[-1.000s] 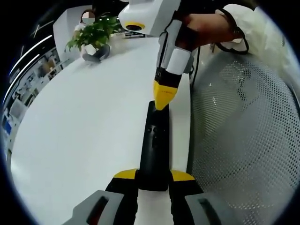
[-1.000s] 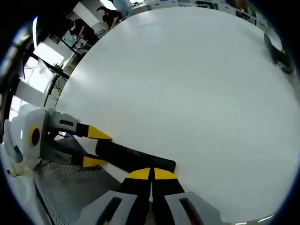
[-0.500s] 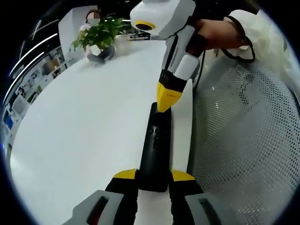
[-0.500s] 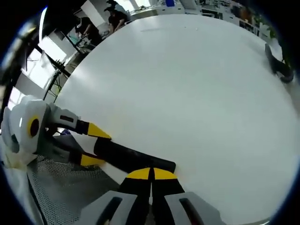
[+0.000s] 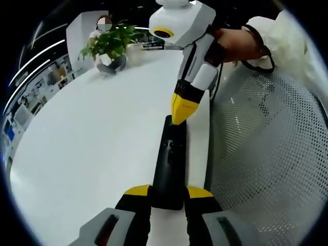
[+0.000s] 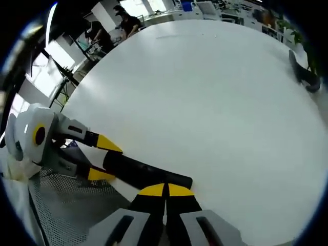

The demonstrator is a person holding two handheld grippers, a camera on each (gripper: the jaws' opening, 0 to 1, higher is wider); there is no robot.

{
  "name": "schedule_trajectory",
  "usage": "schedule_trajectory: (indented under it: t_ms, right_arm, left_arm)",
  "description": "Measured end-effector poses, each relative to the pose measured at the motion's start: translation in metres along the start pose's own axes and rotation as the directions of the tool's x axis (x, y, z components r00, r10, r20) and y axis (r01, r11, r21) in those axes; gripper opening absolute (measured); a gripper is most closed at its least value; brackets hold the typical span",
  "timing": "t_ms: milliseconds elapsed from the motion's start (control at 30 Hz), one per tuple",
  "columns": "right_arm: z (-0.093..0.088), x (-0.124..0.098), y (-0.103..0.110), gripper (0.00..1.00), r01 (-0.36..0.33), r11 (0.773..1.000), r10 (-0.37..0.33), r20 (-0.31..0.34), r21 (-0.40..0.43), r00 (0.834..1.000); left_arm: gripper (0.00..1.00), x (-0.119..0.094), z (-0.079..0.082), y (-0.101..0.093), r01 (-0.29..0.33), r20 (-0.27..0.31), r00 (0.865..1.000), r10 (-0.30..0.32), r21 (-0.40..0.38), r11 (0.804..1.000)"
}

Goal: Press the specified remote control buttons in sequence, fully releasing each button before pressing the next.

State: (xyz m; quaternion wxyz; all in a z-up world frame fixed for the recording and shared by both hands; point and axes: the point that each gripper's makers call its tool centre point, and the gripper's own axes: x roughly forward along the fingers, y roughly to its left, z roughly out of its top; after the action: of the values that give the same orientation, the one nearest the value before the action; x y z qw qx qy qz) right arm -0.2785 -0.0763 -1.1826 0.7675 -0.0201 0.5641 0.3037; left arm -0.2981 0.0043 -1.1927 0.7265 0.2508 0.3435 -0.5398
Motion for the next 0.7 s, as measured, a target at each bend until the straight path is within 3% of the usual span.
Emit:
schedule_trajectory:
  t_ms: [367, 567, 700]
  right_arm:
    - [0.009, -0.005, -0.003, 0.00, 0.011, 1.000, -0.011, 0.024, 0.003, 1.000]
    - [0.000, -0.005, -0.014, 0.00, 0.059, 0.998, -0.059, -0.004, 0.012, 0.998]
    - [-0.002, -0.007, -0.018, 0.00, 0.046, 0.998, -0.046, 0.000, 0.031, 0.999]
  left_arm:
    - [0.24, 0.000, 0.000, 0.000, 0.003, 0.027, 1.000, -0.003, 0.002, 1.000]
    - [0.24, 0.000, 0.000, 0.000, 0.004, 0.024, 1.000, -0.004, 0.004, 1.000]
    - [0.24, 0.000, 0.001, 0.000, 0.005, 0.020, 1.000, -0.005, 0.006, 1.000]
